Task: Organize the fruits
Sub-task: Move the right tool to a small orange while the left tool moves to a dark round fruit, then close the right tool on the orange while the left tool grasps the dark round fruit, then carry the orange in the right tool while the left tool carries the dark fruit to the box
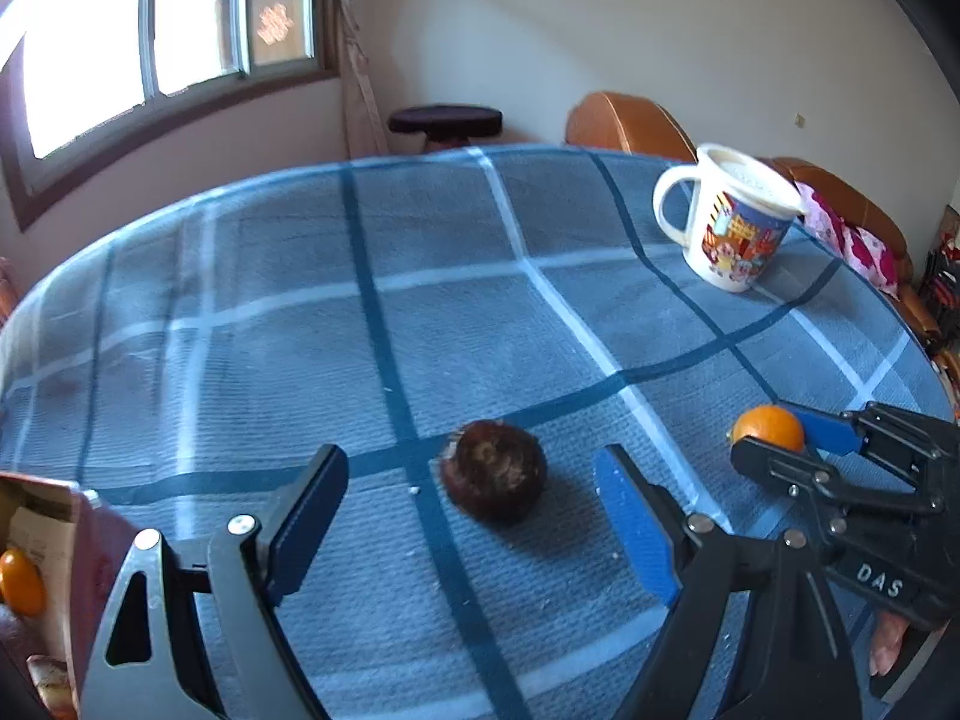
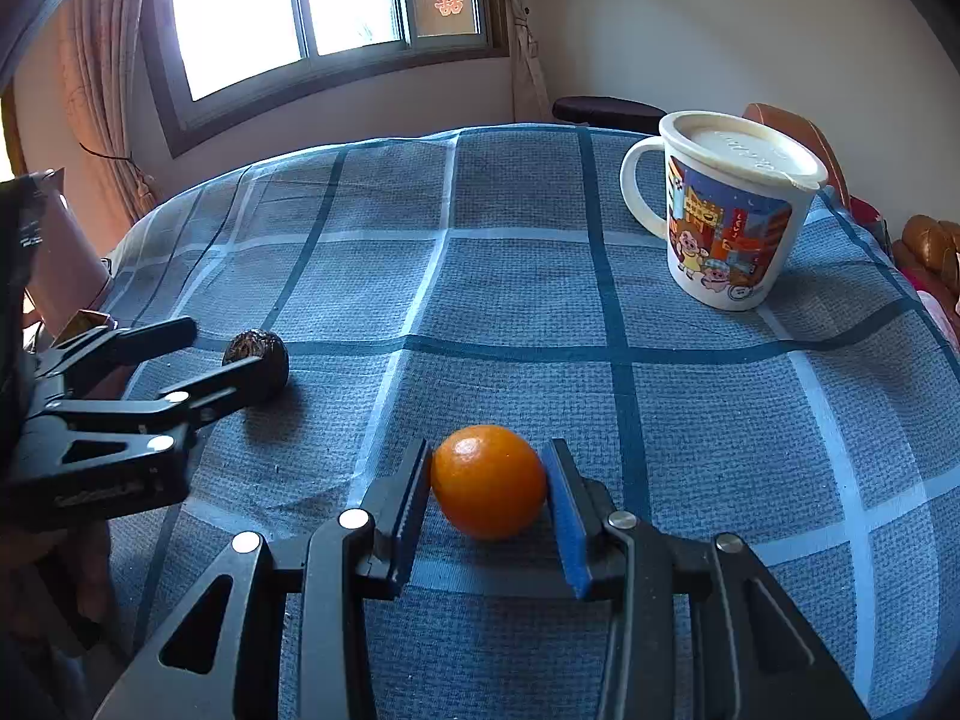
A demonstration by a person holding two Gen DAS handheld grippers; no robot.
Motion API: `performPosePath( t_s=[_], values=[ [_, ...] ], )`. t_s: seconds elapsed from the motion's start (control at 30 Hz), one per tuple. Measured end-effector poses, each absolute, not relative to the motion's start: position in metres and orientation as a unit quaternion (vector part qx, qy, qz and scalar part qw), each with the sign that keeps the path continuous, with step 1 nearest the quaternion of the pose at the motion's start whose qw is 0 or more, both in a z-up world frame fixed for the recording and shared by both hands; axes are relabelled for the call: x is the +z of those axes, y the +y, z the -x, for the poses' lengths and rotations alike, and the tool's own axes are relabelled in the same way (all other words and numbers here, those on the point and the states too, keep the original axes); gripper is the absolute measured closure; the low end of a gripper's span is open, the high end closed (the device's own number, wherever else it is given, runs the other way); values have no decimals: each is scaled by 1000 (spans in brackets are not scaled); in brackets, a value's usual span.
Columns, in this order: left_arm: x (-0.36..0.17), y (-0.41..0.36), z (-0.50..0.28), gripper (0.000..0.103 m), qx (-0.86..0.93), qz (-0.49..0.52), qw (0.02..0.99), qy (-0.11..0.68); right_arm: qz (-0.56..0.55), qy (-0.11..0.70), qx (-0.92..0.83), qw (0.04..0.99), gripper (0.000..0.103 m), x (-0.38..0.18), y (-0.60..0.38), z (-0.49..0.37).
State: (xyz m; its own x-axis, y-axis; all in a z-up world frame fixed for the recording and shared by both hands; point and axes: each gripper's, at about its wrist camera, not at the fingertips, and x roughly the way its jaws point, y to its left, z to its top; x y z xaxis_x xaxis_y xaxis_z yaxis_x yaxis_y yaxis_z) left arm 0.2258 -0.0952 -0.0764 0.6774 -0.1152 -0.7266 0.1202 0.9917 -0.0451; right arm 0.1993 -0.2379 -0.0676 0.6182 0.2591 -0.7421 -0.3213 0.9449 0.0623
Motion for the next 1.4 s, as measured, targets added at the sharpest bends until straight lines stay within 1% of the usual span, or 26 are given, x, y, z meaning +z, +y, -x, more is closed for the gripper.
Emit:
performPosePath(
  t_s=[0.1,0.2,0.23,0.27,0.3,0.33,0.4,0.73,1.0,1.4],
  values=[
    [-82,-96,-235,19,-79,12,907,414,42,407,158,899,63,-68,-238,-199],
    [-88,-92,-241,34,-93,29,897,431,57,406,152,899,63,-68,-233,-199],
    [-88,-91,-241,35,-96,34,897,430,61,405,150,900,63,-68,-231,-199],
    [-88,-91,-241,40,-98,37,897,429,67,405,148,900,63,-68,-230,-198],
    [-88,-90,-240,49,-101,37,897,428,72,403,147,900,63,-67,-229,-198],
    [-88,-90,-239,56,-104,37,897,428,75,403,148,900,63,-68,-228,-198],
    [-88,-91,-237,63,-111,37,896,427,77,401,151,900,63,-67,-227,-197],
    [-78,-97,-206,63,-114,13,909,400,69,370,167,911,63,-58,-230,-188],
    [-72,-94,-191,63,-111,16,918,381,77,337,180,921,63,-49,-228,-178],
    [-58,-99,-168,63,-97,-9,940,328,80,288,192,935,63,-39,-228,-161]
  ],
)
